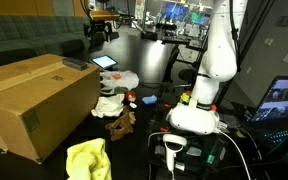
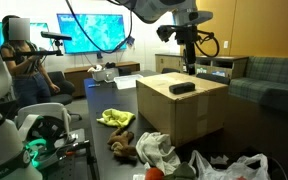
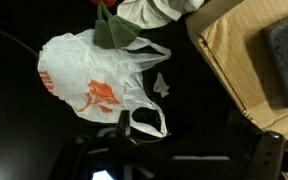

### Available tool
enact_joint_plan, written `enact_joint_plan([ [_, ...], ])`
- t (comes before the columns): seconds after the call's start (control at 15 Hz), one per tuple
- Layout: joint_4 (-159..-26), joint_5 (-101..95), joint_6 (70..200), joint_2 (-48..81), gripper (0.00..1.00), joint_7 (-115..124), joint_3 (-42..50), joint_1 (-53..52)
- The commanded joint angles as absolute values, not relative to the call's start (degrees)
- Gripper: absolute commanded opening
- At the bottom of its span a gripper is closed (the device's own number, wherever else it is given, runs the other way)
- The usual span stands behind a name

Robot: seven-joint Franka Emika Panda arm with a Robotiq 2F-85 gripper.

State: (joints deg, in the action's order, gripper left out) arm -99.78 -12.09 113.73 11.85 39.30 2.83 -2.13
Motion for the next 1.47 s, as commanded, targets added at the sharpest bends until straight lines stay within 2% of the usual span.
enact_joint_plan([
  [0.0,-89.7,-11.4,109.0,19.0,1.00,42.2,2.5,-3.7],
  [0.6,-85.2,-2.7,112.0,25.4,1.00,33.4,-0.8,-5.7],
  [1.4,-85.2,-4.0,121.3,29.8,1.00,13.5,-1.1,-6.4],
])
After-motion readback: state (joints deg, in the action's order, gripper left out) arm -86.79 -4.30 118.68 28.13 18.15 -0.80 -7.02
